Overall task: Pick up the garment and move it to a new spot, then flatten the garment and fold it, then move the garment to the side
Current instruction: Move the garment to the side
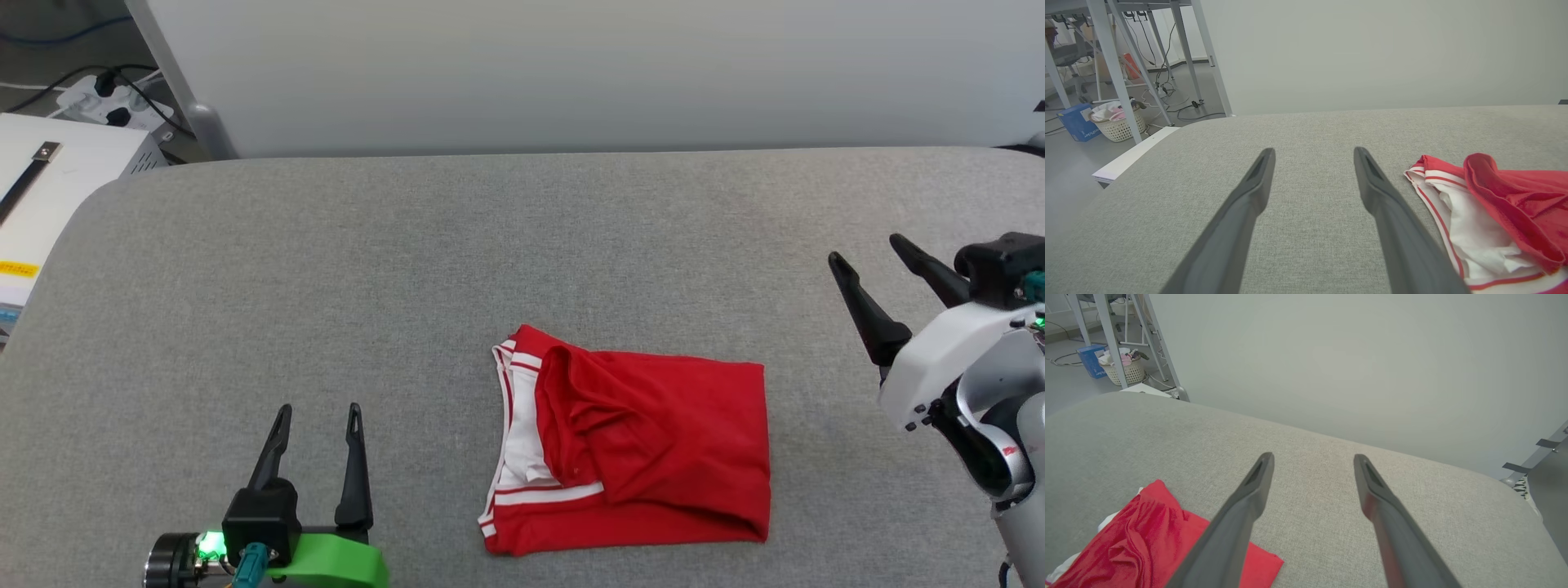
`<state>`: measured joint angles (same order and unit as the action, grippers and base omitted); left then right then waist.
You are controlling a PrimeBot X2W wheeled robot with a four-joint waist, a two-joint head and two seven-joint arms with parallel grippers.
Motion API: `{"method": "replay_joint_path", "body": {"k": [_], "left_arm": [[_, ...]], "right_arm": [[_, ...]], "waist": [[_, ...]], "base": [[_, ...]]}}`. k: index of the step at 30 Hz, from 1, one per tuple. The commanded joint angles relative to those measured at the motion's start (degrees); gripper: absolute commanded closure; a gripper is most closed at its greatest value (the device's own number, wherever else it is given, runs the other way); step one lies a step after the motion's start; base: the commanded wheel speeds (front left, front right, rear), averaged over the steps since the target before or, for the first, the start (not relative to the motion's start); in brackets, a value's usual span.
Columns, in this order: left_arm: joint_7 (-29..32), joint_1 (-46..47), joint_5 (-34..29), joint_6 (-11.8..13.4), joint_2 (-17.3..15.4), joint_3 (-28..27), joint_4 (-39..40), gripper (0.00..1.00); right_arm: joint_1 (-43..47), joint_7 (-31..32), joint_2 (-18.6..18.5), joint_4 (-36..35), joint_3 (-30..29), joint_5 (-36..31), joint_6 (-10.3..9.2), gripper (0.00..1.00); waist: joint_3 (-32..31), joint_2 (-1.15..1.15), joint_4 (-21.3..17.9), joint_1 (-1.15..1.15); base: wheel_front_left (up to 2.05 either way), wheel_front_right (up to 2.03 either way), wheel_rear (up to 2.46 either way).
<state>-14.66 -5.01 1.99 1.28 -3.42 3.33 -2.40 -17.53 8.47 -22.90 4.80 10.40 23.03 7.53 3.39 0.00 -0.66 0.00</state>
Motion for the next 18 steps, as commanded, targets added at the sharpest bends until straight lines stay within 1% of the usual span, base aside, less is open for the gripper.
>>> {"method": "replay_joint_path", "body": {"k": [1, 3, 5, 9, 13, 18], "left_arm": [[-0.34, 1.57, 0.23, -0.09, 0.3, 0.04, 0.13, 0.0], [-0.34, 2.02, 0.27, -0.07, 0.32, 0.07, 0.23, 0.0], [-0.34, 2.49, 0.27, -0.04, 0.34, 0.09, 0.33, 0.0], [-0.34, 3.72, 0.28, -0.15, 0.39, 0.43, 0.4, 0.0], [-0.34, 5.24, 0.33, -0.34, 0.42, 0.98, 0.41, 0.0], [-0.34, 6.79, 0.38, -0.42, 0.46, 1.36, 0.31, 0.0]], "right_arm": [[-1.48, 5.01, -1.37, 0.24, 1.28, 3.46, -0.04, 0.0], [-2.36, 12.45, -3.13, 0.34, 2.93, 8.39, -0.04, 0.0], [-2.74, 18.55, -4.38, 0.78, 3.65, 13.26, -0.04, 0.0], [-1.94, 27.44, -5.42, 3.21, 4.04, 21.06, -0.04, 0.0], [-0.81, 30.79, -4.71, 5.86, 3.62, 24.71, -0.04, 0.0], [0.05, 31.85, -3.26, 8.1, 5.17, 26.72, -0.04, 0.0]], "waist": [[1.19, 0.0, 0.27, 0.0], [1.98, 0.0, 0.41, 0.0], [2.74, 0.0, 0.57, 0.0], [4.38, 0.0, 1.35, 0.0], [6.27, 0.0, 2.53, 0.0], [8.25, 0.0, 4.04, 0.0]], "base": [[0.0, 0.0, 0.0], [0.0, 0.0, 0.0], [0.0, 0.0, 0.0], [0.0, 0.0, 0.0], [0.0, 0.0, 0.0], [0.0, 0.0, 0.0]]}}
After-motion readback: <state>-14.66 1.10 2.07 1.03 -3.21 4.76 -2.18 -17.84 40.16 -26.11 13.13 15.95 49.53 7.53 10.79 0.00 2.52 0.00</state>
